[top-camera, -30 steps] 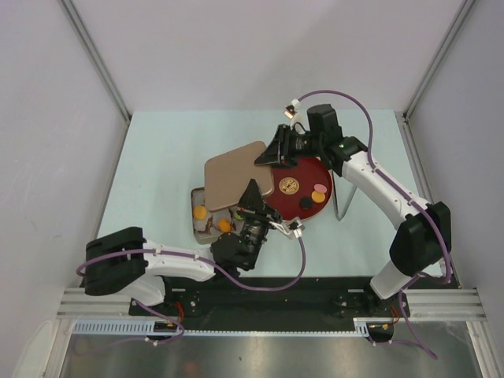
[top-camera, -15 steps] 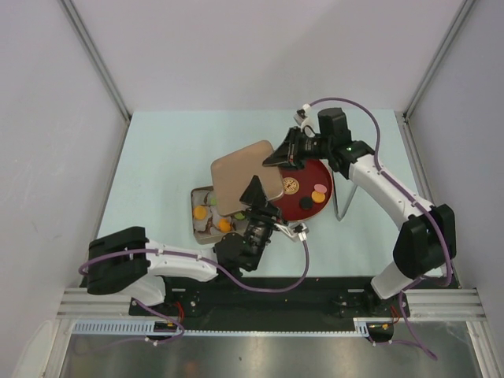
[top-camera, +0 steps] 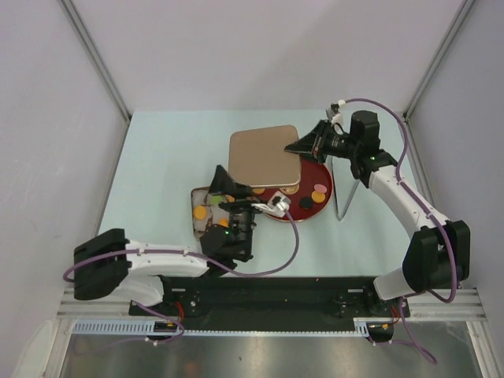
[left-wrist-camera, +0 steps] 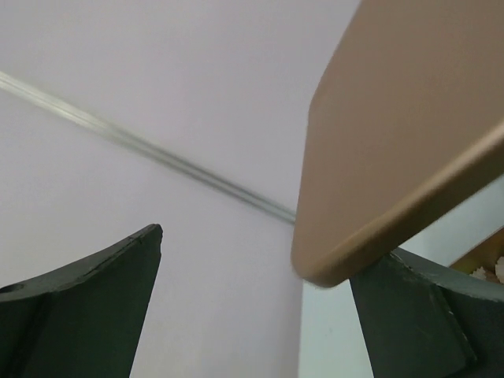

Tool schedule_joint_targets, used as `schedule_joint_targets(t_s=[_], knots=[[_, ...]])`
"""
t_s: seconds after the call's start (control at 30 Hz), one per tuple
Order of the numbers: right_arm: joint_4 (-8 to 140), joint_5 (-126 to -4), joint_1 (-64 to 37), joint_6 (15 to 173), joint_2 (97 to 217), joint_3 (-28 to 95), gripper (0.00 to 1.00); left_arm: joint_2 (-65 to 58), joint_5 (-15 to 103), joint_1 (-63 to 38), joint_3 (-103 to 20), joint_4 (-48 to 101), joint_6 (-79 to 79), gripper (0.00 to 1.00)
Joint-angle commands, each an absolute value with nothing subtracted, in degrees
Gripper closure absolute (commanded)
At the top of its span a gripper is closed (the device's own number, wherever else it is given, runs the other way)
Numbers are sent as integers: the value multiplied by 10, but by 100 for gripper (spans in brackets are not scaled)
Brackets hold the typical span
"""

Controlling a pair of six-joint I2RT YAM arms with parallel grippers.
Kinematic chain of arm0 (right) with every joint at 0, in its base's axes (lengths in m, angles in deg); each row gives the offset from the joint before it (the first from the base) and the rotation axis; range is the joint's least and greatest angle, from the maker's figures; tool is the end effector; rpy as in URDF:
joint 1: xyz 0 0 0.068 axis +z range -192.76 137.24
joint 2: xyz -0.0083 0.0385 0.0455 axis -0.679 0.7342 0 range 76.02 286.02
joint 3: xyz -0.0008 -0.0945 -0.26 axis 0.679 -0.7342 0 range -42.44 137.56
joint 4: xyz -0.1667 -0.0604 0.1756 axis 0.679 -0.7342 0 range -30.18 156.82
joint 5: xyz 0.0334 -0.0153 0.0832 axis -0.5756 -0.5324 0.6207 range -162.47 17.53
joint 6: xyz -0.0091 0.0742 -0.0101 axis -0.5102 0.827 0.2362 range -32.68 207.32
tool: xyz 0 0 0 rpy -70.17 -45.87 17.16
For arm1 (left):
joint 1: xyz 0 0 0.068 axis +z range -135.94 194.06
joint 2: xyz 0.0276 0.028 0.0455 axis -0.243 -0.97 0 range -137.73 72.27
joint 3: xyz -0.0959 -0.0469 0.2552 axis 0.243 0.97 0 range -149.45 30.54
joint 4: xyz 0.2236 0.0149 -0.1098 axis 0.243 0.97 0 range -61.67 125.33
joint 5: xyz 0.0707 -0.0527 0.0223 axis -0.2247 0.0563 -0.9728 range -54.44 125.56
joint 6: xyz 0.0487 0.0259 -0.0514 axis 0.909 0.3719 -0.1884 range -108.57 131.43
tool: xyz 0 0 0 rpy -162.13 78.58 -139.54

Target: Pack the cookies

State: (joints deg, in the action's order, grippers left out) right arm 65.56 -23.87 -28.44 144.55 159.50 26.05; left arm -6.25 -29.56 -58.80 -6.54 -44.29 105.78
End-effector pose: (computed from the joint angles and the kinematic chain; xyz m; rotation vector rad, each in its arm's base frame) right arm 0.3186 0.1306 0.3451 0.1004 2.0922 1.5967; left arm 0.1336 -0.2378 0.3196 0.8085 1.1531 0.8929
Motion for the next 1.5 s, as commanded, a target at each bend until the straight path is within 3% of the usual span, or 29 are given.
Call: schedule_joint_targets(t_s=[0.0, 0.13, 0.2, 0.23, 0.33, 0.6, 0.7, 0.87, 1.1, 1.47], knots=[[730, -225, -292, 1453, 1573, 230, 100, 38, -412, -561, -65, -692, 971, 0], [724, -237, -285, 1438, 1582, 217, 100, 136, -450, -530, -60, -504, 791, 0], [726, -240, -283, 1432, 1587, 208, 100, 222, -412, -522, -93, -121, 499, 0], [733, -240, -283, 1434, 1590, 203, 100, 250, -359, -492, -130, 272, 180, 0], [746, -242, -283, 1437, 1595, 196, 100, 295, -213, -363, -192, 441, -13, 0], [813, -235, -262, 1451, 1612, 177, 100, 291, -154, -310, -182, 499, -96, 0], [910, -246, -247, 1480, 1618, 133, 100, 295, -52, -239, -174, 507, -149, 0], [872, -216, -242, 1408, 1645, 156, 100, 300, 163, -100, -141, 510, -226, 0], [1004, -189, -236, 1479, 1692, 132, 100, 271, 391, 66, -88, 468, -302, 0], [1354, -169, -220, 1702, 1834, 95, 100, 271, 415, 104, -44, 441, -318, 0]])
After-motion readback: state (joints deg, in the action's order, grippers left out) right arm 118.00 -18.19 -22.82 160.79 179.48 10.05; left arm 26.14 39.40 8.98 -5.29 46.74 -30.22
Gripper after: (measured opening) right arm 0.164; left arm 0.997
